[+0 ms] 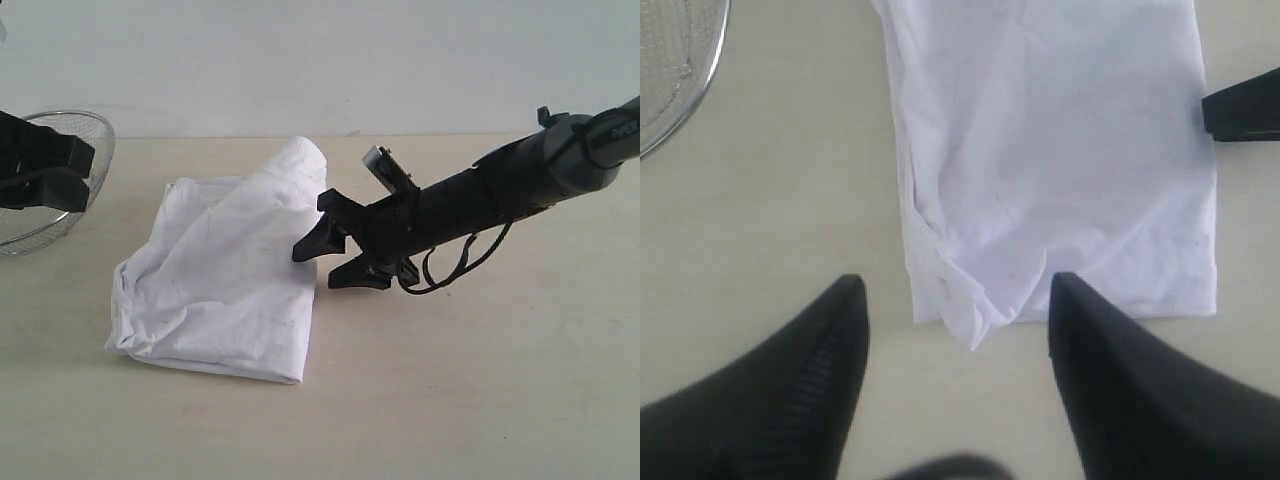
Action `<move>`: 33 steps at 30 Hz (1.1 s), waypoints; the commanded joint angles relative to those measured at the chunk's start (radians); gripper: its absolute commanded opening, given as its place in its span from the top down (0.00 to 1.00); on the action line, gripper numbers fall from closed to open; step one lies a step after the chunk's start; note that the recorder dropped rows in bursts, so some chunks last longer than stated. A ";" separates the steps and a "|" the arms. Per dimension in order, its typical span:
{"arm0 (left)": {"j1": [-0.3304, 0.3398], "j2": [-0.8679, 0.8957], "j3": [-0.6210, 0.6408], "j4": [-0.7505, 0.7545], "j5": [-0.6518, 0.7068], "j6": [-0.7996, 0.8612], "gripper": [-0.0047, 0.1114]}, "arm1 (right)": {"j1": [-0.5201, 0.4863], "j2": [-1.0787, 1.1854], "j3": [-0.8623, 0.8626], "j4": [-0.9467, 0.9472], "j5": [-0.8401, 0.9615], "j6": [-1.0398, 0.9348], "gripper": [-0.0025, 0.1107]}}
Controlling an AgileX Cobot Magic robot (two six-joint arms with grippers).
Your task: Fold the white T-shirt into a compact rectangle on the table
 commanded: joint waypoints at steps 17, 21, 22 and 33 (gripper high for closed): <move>0.001 -0.003 -0.004 -0.010 -0.007 0.007 0.52 | 0.058 0.014 0.000 0.082 -0.099 -0.053 0.45; 0.001 -0.003 -0.004 -0.010 -0.007 0.007 0.52 | 0.068 0.014 0.000 0.084 -0.103 -0.053 0.45; 0.001 -0.003 -0.004 -0.010 -0.007 0.007 0.52 | 0.073 0.014 0.000 0.087 -0.103 -0.053 0.45; 0.001 -0.003 -0.004 -0.012 -0.007 0.007 0.52 | 0.115 0.016 0.000 0.076 -0.144 -0.048 0.82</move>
